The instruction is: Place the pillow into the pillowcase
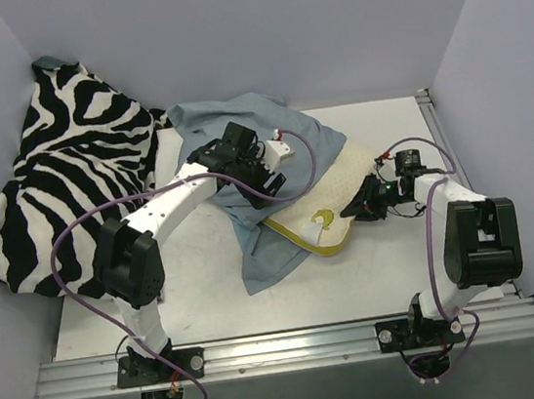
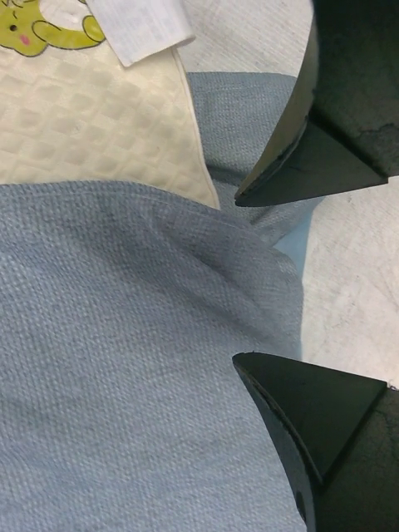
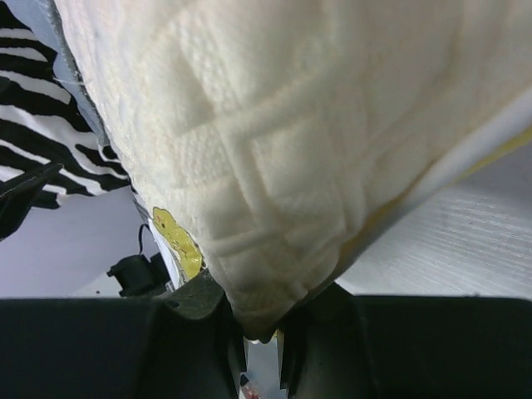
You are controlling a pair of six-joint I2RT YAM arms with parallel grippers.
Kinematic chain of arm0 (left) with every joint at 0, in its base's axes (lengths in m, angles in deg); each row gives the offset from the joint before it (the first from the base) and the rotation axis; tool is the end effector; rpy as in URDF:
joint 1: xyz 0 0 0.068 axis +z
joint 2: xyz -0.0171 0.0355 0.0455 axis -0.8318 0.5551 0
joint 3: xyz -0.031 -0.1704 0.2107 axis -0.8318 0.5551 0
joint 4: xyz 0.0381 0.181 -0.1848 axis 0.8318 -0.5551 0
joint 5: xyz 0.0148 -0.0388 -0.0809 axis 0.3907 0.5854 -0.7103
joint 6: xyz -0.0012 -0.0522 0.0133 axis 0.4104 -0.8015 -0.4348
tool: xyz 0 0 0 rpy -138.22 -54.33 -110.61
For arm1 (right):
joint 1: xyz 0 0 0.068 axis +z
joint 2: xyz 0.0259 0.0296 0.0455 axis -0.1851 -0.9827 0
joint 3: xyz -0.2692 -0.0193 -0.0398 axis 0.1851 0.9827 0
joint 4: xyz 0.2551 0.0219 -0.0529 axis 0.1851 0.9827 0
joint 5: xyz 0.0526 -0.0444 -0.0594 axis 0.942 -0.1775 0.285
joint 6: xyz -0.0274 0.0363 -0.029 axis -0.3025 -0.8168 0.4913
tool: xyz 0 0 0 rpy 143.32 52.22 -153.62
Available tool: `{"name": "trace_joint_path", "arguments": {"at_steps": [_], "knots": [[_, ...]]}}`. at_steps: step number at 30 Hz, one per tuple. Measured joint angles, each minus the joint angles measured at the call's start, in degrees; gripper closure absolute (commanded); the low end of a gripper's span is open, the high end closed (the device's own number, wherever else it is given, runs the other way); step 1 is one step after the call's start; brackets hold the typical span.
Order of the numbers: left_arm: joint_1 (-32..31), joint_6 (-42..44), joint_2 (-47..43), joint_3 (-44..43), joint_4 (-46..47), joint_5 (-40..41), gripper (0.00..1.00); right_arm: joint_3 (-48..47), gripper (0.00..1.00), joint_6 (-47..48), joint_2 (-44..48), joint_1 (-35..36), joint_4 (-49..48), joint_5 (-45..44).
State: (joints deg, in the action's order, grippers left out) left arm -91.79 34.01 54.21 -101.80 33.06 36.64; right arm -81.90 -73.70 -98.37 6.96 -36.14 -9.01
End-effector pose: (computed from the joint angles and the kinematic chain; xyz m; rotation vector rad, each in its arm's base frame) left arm 0.3308 -0.2474 0.2795 1.3033 2.1678 -0.4320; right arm 0.2984 0.0080 0.1787 0.2967 2.4269 1.2704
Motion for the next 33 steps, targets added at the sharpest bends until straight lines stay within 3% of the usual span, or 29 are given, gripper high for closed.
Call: {"name": "trace_joint_path", "arguments": {"at_steps": [5, 10, 11, 12, 16, 20, 21, 22, 26, 29, 33], "knots": [[-2.1, 0.37, 2.89, -0.02, 1.64, -0.26, 0.18, 0.17, 1.0, 1.88, -0.85, 0.02, 0.37, -0.02], [-4.04, 1.7, 7.45, -0.09, 2.03, 2.1, 0.27, 0.48, 1.0, 2.47, -0.98, -0.15, 0.33, 0.04], [-4.13, 2.08, 8.13, -0.09, 2.08, 2.71, 0.32, 0.59, 1.0, 2.51, -0.98, -0.26, 0.35, 0.15], [-4.13, 2.49, 8.61, -0.09, 2.12, 3.13, 0.49, 0.7, 1.0, 2.6, -0.98, -0.39, 0.37, 0.28], [-3.74, 4.57, 9.03, -1.2, 1.4, 3.89, 0.81, 0.92, 1.0, 2.86, -0.98, -0.5, 0.37, 0.52], [-3.34, 6.05, 9.03, -4.46, -2.43, -0.57, 0.87, 1.38, 1.0, 0.24, -0.98, -0.81, -1.38, 2.32], [-3.54, 6.01, 9.07, -6.75, -4.85, -3.5, 0.89, 2.19, 1.0, -2.27, -0.98, -0.81, -3.98, 3.54], [-3.98, 5.81, 9.16, -9.33, -7.1, -6.56, 0.99, 3.41, 1.0, -5.49, -0.98, -0.81, -7.87, 4.76], [-8.81, 4.04, 10.86, -26.29, -13.9, -17.27, 1.0, 9.6, 1.0, -30.12, -1.62, 1.62, -32.79, 7.04], [-12.26, 2.16, 10.95, -34.49, -15.08, -23.02, 1.0, 9.03, 1.0, -45.4, -3.04, 6.08, -48.68, 6.95], [-12.2, 0.48, 10.95, -34.84, -16.06, -28.11, 1.0, 6.58, 1.0, -48.43, -2.51, 10.54, -52.92, 7.56]]}}
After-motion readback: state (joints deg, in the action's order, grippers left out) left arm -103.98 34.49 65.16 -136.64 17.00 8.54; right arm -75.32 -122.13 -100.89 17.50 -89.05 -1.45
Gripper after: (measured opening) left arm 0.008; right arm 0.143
